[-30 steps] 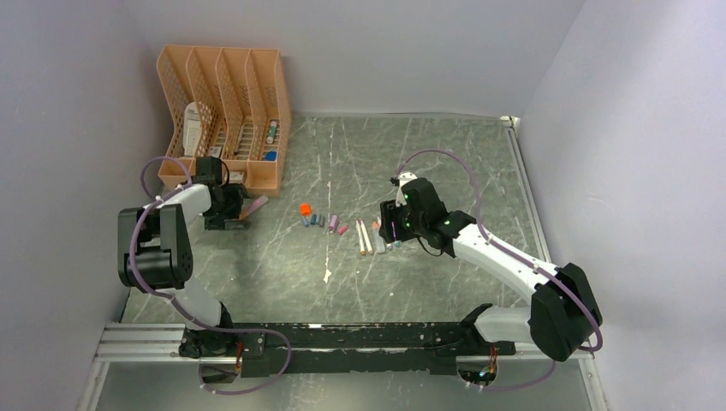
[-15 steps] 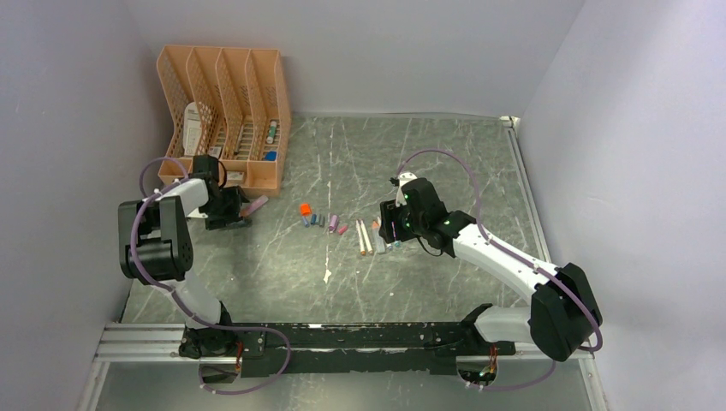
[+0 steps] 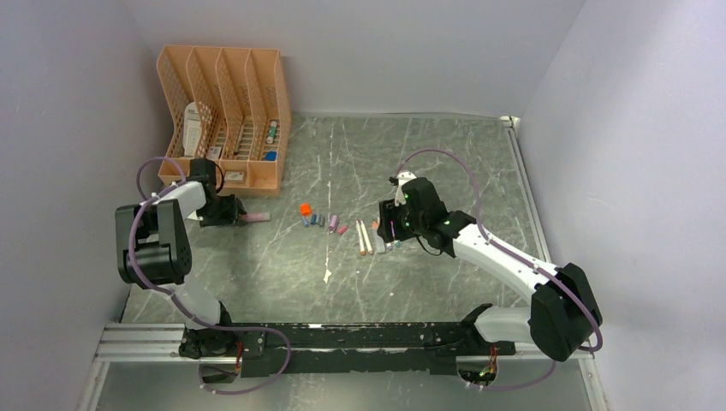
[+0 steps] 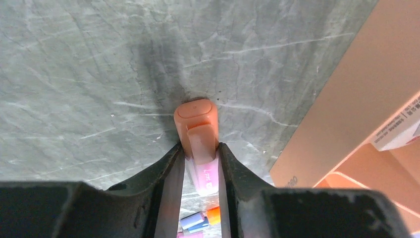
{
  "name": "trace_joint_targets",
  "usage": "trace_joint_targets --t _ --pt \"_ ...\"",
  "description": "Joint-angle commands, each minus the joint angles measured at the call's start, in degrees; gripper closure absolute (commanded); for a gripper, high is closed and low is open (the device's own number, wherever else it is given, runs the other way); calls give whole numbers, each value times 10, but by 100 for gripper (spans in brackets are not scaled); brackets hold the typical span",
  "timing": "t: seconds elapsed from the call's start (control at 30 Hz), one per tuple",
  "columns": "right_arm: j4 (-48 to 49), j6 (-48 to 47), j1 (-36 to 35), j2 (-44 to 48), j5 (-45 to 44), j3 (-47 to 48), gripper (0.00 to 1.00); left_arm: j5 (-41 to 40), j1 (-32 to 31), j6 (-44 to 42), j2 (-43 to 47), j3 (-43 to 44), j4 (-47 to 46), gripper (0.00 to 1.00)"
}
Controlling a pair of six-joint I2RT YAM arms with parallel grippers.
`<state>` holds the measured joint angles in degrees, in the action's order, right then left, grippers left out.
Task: Open the pen caps
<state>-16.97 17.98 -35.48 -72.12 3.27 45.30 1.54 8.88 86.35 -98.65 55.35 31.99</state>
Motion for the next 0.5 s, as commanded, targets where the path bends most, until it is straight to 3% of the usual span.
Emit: trace_joint_targets --t 0.0,0.47 --pt "11 -7 -3 0 11 -1 45 -103 -2 -68 -21 -50 58 65" --pt "14 12 -5 16 118 32 45 -125 -141 -249 68 22 61 66"
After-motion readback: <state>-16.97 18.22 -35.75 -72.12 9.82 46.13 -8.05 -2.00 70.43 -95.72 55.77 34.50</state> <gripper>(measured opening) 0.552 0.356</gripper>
